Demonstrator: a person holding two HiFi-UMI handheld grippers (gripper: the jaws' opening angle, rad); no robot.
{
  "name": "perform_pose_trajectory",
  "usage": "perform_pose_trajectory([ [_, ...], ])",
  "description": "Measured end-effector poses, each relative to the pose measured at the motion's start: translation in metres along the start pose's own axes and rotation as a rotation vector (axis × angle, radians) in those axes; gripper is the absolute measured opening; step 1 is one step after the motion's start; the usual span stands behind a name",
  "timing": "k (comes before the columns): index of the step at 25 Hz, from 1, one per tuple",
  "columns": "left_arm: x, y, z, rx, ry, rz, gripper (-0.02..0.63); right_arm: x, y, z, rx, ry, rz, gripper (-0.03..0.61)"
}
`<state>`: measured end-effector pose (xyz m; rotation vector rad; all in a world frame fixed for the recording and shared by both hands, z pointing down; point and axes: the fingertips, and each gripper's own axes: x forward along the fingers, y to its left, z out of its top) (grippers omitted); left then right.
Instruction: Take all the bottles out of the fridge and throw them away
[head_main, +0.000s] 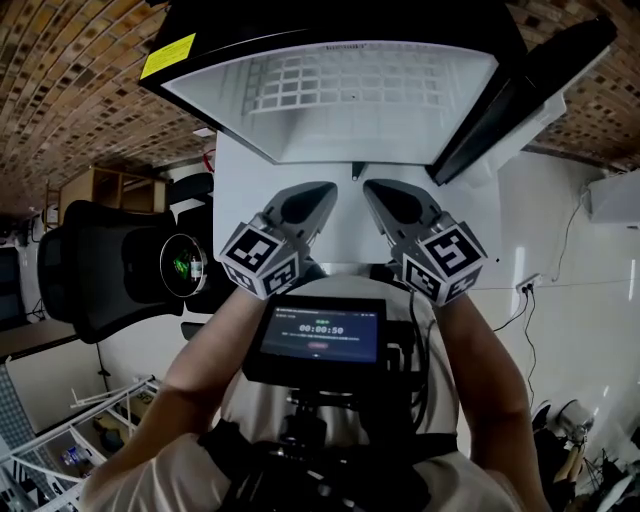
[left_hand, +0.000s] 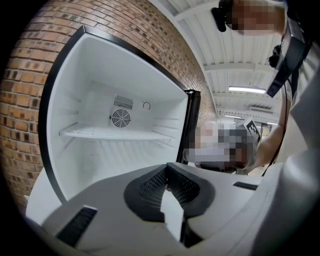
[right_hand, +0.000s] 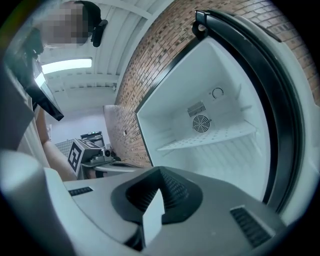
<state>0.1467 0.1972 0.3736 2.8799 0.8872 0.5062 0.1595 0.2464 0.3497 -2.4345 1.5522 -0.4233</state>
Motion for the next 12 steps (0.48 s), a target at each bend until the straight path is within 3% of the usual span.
perform_pose_trajectory([
  [5, 0.007, -0.012, 0.015, -0.015, 0.001, 0.026, 0.003, -0.011, -0.003, 0.009, -0.005, 0.008, 0.025, 0.002],
  [12, 0.004, 0.009, -0.002, -0.021, -0.026, 0.07, 0.003, -0.001, -0.008, -0.005, -0.006, 0.009, 0.04, 0.002],
])
